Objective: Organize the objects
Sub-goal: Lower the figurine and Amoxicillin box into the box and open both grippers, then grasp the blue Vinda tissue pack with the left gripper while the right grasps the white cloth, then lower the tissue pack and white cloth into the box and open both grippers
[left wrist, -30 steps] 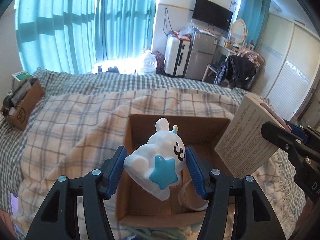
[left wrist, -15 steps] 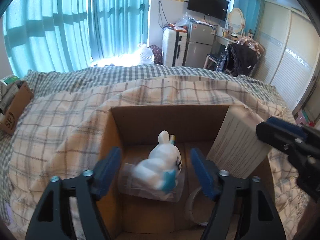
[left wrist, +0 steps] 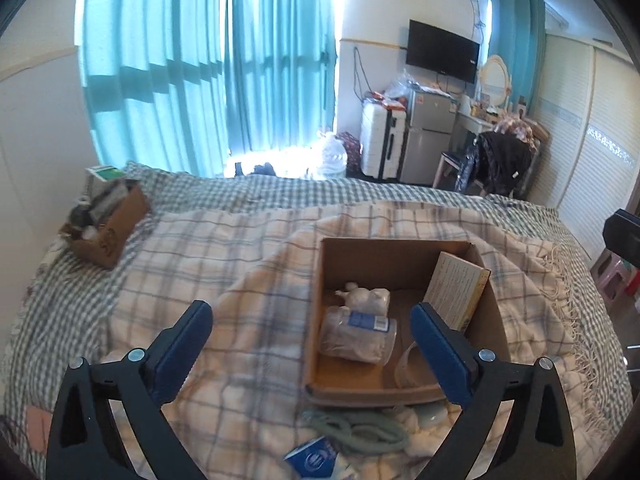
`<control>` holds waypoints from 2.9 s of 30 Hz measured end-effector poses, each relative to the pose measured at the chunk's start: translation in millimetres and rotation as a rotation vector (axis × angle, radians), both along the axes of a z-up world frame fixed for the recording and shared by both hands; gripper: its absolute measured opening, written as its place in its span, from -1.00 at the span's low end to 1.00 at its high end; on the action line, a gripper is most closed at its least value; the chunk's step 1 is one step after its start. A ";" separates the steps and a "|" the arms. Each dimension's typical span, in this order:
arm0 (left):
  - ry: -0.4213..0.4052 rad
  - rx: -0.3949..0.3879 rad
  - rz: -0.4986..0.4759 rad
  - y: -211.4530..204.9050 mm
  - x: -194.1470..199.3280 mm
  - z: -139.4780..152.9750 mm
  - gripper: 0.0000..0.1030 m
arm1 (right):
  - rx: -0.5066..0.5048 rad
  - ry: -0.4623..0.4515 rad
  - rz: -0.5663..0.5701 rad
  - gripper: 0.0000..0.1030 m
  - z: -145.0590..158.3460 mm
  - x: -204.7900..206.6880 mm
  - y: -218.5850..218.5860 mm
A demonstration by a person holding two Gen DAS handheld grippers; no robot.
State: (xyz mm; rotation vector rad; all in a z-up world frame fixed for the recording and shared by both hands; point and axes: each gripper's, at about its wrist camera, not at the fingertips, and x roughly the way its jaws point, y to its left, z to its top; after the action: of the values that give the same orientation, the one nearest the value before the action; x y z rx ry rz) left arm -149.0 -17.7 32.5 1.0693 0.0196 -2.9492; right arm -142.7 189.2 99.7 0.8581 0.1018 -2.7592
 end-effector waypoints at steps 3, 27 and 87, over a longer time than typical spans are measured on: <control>0.043 -0.022 0.036 -11.4 28.7 8.4 0.98 | 0.005 0.013 0.018 0.45 6.9 29.2 -2.1; -0.170 0.076 0.137 -35.8 70.2 -125.0 1.00 | 0.111 -0.237 0.032 0.51 -165.5 41.2 -31.1; -0.212 0.052 0.004 15.3 103.3 -90.9 0.29 | 0.009 -0.206 0.086 -0.72 -113.7 94.2 -19.6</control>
State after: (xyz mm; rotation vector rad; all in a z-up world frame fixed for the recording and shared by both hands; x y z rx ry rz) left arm -45.7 -2.3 -58.4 1.3809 0.0986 -2.8289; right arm -48.5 169.7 -14.0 1.1066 0.1099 -2.5759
